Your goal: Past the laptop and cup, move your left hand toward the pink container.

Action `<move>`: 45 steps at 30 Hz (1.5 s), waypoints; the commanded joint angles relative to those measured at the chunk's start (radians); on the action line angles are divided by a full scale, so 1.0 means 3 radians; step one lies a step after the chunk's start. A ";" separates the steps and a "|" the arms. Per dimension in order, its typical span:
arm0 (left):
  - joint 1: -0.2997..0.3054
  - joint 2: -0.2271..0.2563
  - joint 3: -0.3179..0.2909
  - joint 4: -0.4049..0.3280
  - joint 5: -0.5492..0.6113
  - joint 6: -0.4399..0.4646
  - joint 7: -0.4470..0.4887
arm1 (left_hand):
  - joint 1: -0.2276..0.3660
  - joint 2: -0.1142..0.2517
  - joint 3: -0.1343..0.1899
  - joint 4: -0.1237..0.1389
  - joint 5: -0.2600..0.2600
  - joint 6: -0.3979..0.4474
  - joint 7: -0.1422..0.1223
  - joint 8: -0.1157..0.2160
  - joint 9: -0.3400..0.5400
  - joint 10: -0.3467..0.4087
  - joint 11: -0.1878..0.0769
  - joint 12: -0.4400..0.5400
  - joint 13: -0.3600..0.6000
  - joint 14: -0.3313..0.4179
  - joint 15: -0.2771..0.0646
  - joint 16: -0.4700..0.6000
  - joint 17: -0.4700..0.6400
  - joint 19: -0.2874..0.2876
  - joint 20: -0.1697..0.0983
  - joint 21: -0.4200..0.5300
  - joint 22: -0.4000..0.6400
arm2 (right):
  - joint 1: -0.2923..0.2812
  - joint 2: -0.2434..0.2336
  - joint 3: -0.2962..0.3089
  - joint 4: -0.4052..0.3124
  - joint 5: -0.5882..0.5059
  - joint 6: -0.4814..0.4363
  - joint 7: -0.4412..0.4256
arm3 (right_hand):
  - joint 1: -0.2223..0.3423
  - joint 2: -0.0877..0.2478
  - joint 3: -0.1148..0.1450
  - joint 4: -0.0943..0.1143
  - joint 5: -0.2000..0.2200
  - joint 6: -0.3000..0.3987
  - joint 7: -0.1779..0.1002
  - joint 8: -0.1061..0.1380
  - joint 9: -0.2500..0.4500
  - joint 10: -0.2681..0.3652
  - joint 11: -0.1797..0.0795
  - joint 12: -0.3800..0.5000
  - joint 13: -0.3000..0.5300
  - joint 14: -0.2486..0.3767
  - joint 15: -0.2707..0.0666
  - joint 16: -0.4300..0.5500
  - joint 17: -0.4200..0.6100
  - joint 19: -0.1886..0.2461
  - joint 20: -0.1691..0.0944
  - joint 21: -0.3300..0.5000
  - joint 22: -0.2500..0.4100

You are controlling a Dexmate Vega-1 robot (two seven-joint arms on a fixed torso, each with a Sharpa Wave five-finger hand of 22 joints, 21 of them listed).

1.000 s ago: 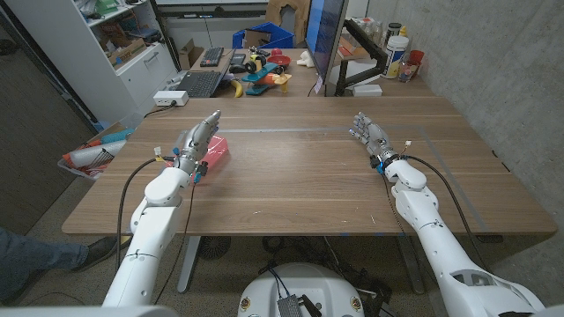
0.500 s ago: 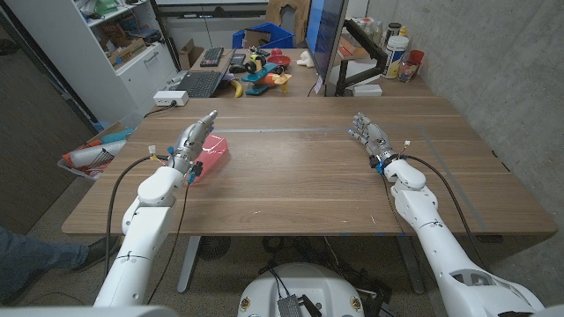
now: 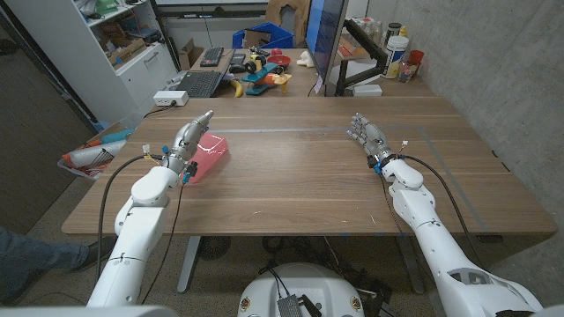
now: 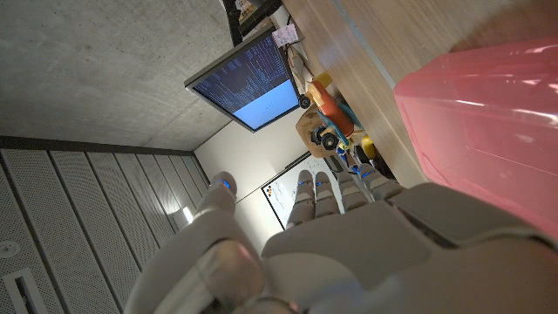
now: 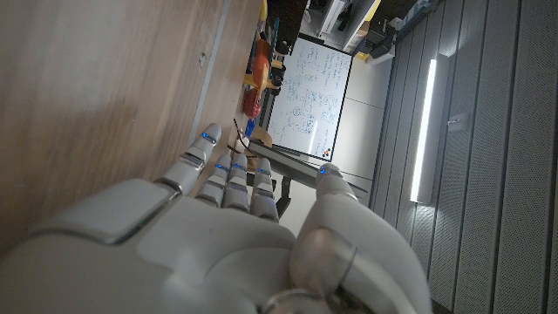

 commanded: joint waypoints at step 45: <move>0.0228 0.0195 -0.0117 -0.0428 0.0648 0.0447 0.0336 | 0.0114 0.0006 0.0019 -0.0049 0.0012 0.0045 -0.0020 0.0027 0.0019 0.0048 -0.0043 0.0023 0.0010 0.0053 -0.0028 0.0015 0.0008 -0.0005 0.0027 -0.0037 0.0015 | 0.0086 0.0045 0.0001 0.0108 -0.0068 -0.0052 -0.0001 | 0.0009 0.0021 -0.0005 -0.0011 0.0020 0.0034 -0.0009 0.0000 0.0006 0.0042 -0.0011 -0.0014 0.0013 0.0038 -0.0002 0.0003 -0.0003 0.0027 0.0006 -0.0023 0.0020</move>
